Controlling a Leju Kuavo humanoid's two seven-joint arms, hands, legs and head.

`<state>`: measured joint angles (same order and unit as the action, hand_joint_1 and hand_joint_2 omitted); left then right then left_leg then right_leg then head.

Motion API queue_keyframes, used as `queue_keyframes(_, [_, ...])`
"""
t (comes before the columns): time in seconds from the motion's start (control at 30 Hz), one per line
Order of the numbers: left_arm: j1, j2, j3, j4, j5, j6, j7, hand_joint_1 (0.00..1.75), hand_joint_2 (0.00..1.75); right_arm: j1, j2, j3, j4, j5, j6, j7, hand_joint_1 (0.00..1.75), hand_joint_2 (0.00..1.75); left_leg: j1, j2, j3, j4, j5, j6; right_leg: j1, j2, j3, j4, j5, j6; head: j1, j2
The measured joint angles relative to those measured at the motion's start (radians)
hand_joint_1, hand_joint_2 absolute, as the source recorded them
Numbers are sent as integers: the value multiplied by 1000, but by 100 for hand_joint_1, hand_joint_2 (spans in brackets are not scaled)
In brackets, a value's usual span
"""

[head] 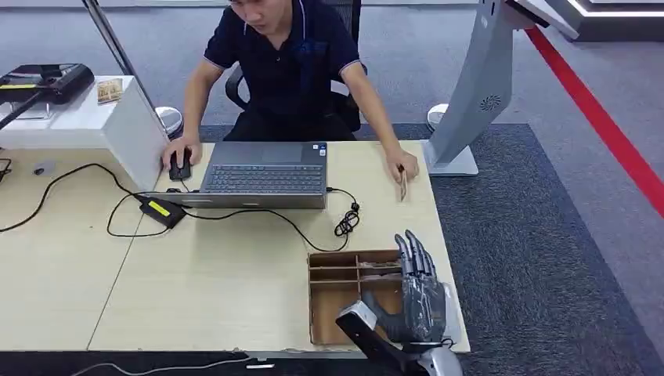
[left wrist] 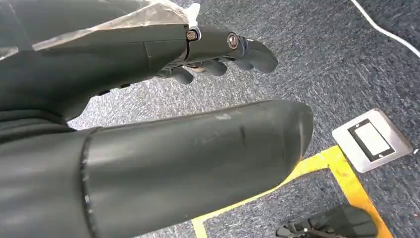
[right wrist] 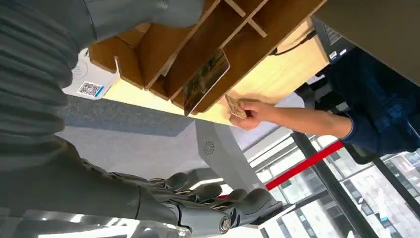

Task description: Pass the card to the sensor for recognition and then transmit it.

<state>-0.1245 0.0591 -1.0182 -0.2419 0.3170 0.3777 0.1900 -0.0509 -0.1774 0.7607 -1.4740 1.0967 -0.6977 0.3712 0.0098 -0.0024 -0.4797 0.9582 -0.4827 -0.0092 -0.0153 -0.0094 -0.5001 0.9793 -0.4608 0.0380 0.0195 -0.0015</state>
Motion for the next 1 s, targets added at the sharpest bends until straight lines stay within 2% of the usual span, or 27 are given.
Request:
queue_keyframes(0.6, [0, 0, 0, 0, 0, 0, -1, 0, 0, 0, 13, -16, 26, 2, 0, -1, 2, 175, 0, 0, 0, 0, 0, 0, 0, 0, 0, 0, 0, 0, 0, 0])
queue_keyframes(0.67, [0, 0, 0, 0, 0, 0, -1, 0, 0, 0, 13, -19, 26, 2, 0, -1, 16, 175, 0, 0, 0, 0, 0, 0, 0, 0, 0, 0, 0, 0, 0, 0])
queue_keyframes(0.73, [0, 0, 0, 0, 0, 0, -1, 0, 0, 0, 14, -22, 30, 2, 0, -1, 19, 175, 0, 0, 0, 0, 0, 0, 0, 0, 0, 0, 0, 0, 0, 0])
queue_keyframes(0.77, [0, 0, 0, 0, 0, 0, -1, 0, 0, 0, 14, -22, 31, 2, 0, -1, 14, 175, 0, 0, 0, 0, 0, 0, 0, 0, 0, 0, 0, 0, 0, 0])
queue_keyframes(1.0, [0, 0, 0, 0, 0, 0, -1, 0, 0, 0, 15, -23, 35, 2, -1, -1, 10, 175, 0, 0, 0, 0, 0, 0, 0, 0, 0, 0, 0, 0, 0, 0])
